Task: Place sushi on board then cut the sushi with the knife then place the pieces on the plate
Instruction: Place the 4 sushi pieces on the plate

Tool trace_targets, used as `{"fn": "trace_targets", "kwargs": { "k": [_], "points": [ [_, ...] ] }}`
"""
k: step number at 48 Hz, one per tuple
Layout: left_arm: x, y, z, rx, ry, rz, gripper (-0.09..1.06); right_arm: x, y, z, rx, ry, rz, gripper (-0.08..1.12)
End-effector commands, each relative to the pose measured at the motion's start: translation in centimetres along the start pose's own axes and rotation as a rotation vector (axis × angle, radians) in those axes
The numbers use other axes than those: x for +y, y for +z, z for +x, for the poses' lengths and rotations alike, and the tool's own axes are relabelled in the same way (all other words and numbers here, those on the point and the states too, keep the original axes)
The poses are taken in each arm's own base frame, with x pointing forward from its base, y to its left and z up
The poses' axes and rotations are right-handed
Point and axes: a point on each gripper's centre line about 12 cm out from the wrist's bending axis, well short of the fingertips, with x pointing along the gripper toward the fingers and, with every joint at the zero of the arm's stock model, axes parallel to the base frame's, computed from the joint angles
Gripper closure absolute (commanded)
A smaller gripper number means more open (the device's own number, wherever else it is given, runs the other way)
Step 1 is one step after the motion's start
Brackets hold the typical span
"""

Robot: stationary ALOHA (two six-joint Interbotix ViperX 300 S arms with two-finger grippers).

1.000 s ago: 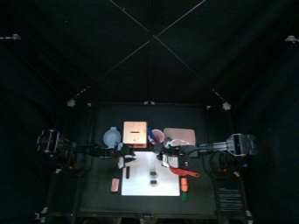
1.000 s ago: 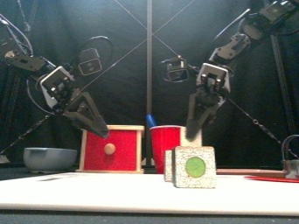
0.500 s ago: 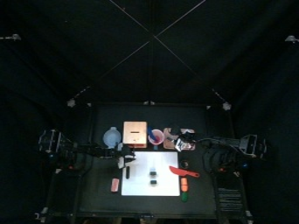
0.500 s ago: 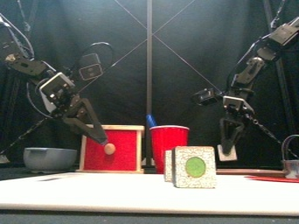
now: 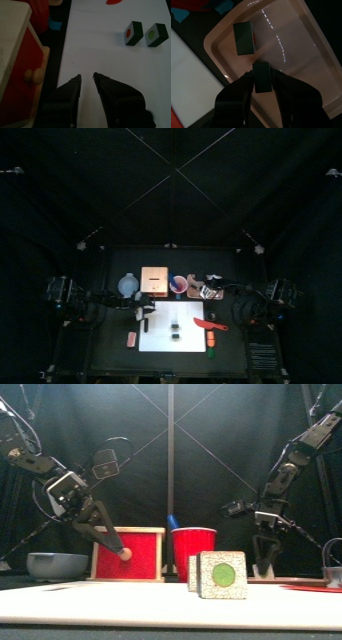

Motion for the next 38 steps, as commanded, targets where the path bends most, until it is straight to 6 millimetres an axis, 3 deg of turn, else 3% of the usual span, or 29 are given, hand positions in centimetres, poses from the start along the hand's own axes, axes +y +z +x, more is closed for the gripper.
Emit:
{"fn": "trace_targets", "kwargs": {
  "k": [1, 13, 17, 22, 28, 38],
  "points": [
    [0.1, 1.2, 0.0, -0.036, 0.003, -0.004, 0.28, 0.0, 1.1, -0.6, -0.041, 0.004, 0.0, 0.24],
    [0.1, 1.2, 0.0, -0.037, 0.003, -0.004, 0.28, 0.4, 2.1, -2.5, -0.087, 0.013, -0.008, 0.2],
    [0.1, 1.3, 0.0, -0.039, 0.003, -0.005, 0.28, 1.5, 2.8, -3.7, -0.111, 0.035, -0.03, 0.2],
    [0.1, 1.3, 0.0, -0.039, 0.003, -0.005, 0.28, 4.5, 3.3, -4.8, -0.144, 0.088, -0.106, 0.2],
    [0.1, 1.3, 0.0, -0.039, 0.003, -0.005, 0.28, 10.1, 3.6, -5.9, -0.186, 0.18, -0.258, 0.2],
    [0.2, 1.3, 0.0, -0.04, 0.004, -0.006, 0.28, 17.2, 2.8, -6.4, -0.189, 0.289, -0.409, 0.2]
  ]
}}
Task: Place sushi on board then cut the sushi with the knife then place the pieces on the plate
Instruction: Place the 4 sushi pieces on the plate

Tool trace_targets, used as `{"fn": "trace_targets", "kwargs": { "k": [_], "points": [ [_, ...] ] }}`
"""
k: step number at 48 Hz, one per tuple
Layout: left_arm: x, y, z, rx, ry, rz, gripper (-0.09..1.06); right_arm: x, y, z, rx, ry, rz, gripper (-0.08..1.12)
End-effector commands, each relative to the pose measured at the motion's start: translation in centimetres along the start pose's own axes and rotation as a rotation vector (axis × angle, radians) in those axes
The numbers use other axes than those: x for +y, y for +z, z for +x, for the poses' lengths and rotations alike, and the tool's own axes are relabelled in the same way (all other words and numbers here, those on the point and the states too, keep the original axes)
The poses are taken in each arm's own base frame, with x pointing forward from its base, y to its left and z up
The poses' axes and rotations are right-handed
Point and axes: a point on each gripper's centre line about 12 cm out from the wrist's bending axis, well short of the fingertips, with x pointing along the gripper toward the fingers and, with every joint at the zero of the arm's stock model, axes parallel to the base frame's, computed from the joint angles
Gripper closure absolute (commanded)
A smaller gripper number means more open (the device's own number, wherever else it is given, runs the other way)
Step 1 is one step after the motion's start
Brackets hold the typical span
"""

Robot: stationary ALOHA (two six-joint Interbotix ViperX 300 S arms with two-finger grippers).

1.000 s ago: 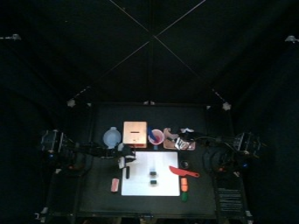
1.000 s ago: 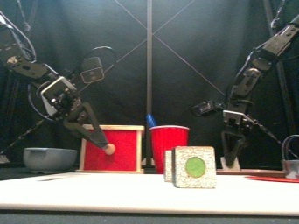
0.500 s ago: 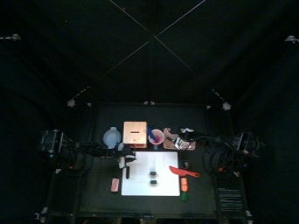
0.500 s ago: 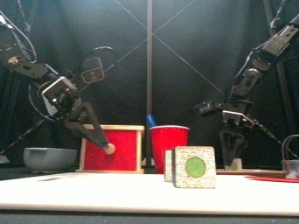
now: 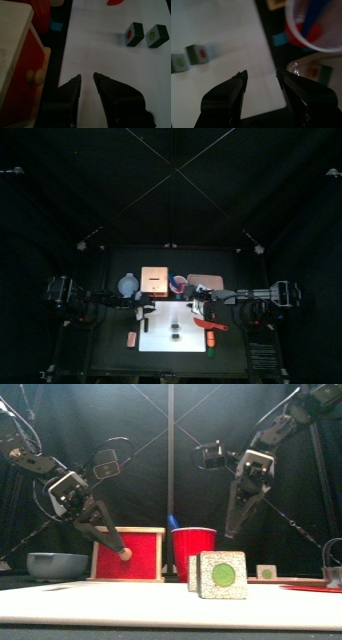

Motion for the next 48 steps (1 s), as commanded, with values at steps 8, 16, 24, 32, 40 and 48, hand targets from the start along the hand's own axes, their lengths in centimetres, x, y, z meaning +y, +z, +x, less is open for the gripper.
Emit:
{"fn": "trace_targets", "kwargs": {
  "k": [8, 16, 24, 32, 40, 48],
  "points": [
    [0.1, 1.0, 0.0, -0.029, 0.001, -0.005, 0.28, 6.1, 1.8, 1.0, -0.021, 0.102, -0.109, 0.2],
    [0.0, 0.9, 0.0, -0.017, 0.001, -0.005, 0.28, 7.7, 1.8, 2.6, 0.004, 0.126, -0.112, 0.2],
    [0.0, 0.9, 0.0, -0.017, 0.001, -0.005, 0.28, 8.7, 1.9, 4.0, 0.024, 0.133, -0.124, 0.2],
    [0.1, 0.7, 0.0, -0.009, 0.001, -0.005, 0.28, 9.1, 1.8, 5.1, 0.041, 0.132, -0.129, 0.2],
    [0.1, 0.8, 0.0, -0.014, 0.001, -0.005, 0.28, 9.2, 1.7, 6.8, 0.054, 0.127, -0.127, 0.2],
    [0.1, 0.8, 0.0, -0.012, 0.001, -0.004, 0.28, 9.4, 1.8, 8.1, 0.046, 0.13, -0.124, 0.29]
  ]
}}
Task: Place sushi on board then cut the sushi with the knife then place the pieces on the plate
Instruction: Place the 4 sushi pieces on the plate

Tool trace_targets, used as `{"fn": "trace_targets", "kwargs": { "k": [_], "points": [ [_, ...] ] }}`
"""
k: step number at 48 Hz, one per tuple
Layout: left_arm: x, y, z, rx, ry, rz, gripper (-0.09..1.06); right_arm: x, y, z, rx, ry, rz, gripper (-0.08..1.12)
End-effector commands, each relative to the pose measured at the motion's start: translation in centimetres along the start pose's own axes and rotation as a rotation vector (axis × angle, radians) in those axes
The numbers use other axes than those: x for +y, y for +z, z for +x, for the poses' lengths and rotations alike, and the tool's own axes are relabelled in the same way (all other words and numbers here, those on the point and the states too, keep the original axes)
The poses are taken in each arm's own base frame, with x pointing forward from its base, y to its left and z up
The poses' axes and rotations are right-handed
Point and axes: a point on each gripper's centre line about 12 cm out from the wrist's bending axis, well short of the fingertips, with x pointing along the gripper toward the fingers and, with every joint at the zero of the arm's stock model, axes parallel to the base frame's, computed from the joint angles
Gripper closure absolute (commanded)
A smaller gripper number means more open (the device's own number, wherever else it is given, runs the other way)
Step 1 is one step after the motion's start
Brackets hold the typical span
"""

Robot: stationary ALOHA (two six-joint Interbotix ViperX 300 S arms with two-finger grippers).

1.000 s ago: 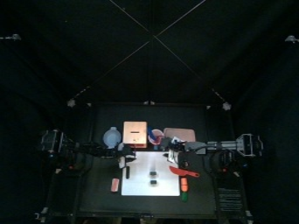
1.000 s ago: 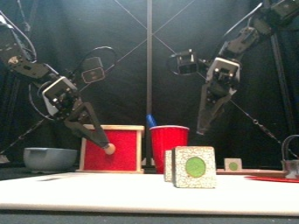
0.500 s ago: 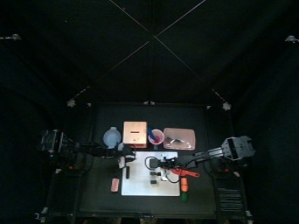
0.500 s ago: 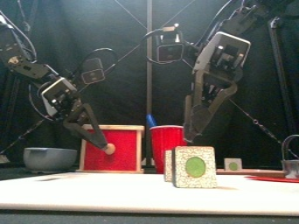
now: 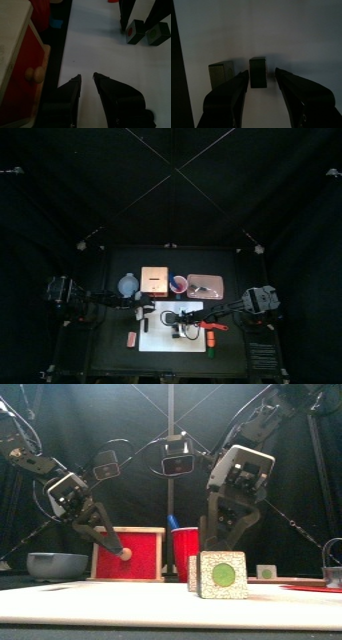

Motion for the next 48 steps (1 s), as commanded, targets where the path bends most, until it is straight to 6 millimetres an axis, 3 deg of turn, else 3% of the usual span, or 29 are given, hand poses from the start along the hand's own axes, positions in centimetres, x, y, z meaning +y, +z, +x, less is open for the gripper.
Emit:
{"fn": "trace_targets", "kwargs": {
  "k": [1, 9, 17, 22, 38, 48],
  "points": [
    [0.0, 1.0, 0.0, -0.032, 0.0, -0.004, 0.28, 0.3, 1.7, -0.7, -0.067, 0.015, 0.005, 0.33],
    [0.0, 0.9, 0.0, -0.028, 0.001, -0.002, 0.28, 0.3, 1.6, -1.2, -0.072, 0.023, 0.03, 0.49],
    [0.0, 0.9, 0.0, -0.028, -0.001, -0.002, 0.28, -1.8, 1.2, -4.2, -0.084, 0.01, 0.098, 0.5],
    [0.0, 0.9, 0.0, -0.028, 0.001, -0.002, 0.28, -4.2, 0.2, -6.2, -0.093, -0.018, 0.156, 0.5],
    [0.0, 0.8, 0.0, -0.026, -0.001, 0.0, 0.28, -14.9, -6.3, -13.0, -0.103, -0.214, 0.423, 0.5],
    [0.0, 0.9, 0.0, -0.028, 0.001, -0.006, 0.28, -19.3, -9.8, -15.2, -0.078, -0.332, 0.545, 0.5]
  ]
}}
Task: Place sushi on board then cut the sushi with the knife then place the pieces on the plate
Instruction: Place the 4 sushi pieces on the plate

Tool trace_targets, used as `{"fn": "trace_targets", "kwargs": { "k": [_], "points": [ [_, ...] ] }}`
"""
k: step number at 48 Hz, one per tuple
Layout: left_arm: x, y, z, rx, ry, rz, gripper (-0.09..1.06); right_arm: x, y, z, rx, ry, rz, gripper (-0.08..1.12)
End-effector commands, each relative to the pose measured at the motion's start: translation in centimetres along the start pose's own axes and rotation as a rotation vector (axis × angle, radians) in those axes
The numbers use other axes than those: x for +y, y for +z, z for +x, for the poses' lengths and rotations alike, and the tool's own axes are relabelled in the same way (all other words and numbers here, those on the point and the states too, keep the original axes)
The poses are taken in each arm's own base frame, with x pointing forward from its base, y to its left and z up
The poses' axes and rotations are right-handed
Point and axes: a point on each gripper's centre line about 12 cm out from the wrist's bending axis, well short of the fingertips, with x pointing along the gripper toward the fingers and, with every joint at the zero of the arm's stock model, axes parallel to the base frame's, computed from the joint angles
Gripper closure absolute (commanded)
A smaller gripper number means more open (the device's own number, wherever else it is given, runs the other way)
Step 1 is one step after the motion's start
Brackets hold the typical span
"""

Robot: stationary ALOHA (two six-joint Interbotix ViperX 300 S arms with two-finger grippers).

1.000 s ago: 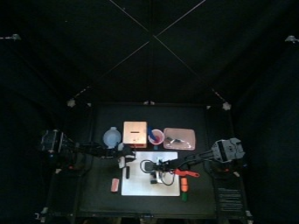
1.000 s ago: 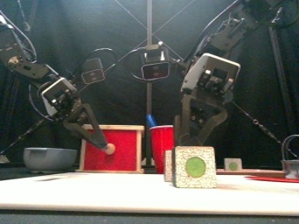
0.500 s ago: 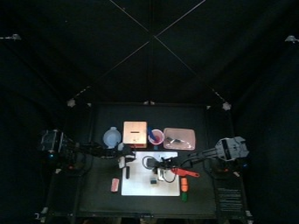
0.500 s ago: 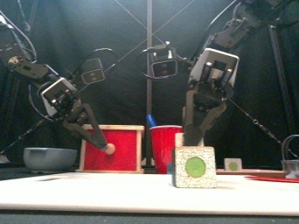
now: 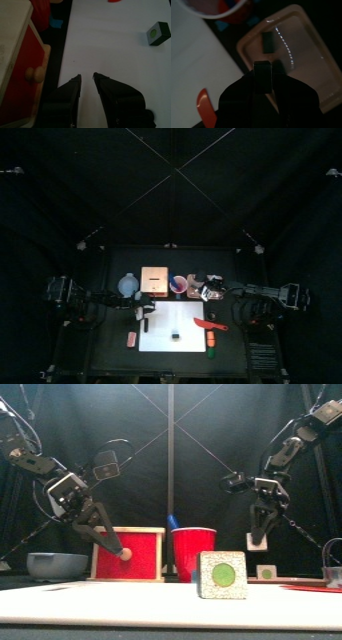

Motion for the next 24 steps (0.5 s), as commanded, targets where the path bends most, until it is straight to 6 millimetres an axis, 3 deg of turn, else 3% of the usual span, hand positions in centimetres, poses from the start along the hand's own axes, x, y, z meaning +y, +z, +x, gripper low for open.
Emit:
{"fn": "trace_targets", "kwargs": {
  "k": [1, 15, 24],
  "points": [
    [0.0, 0.8, 0.1, -0.023, 0.001, -0.005, 0.28, -2.3, 0.1, -0.9, -0.018, -0.052, 0.04, 0.5],
    [0.0, 1.0, 0.1, -0.029, 0.0, -0.006, 0.28, -4.2, -2.2, 1.7, 0.107, -0.107, 0.057, 0.48],
    [0.0, 1.0, 0.2, -0.028, -0.001, -0.009, 0.28, -4.8, -3.4, 3.2, 0.175, -0.129, 0.051, 0.35]
  ]
}}
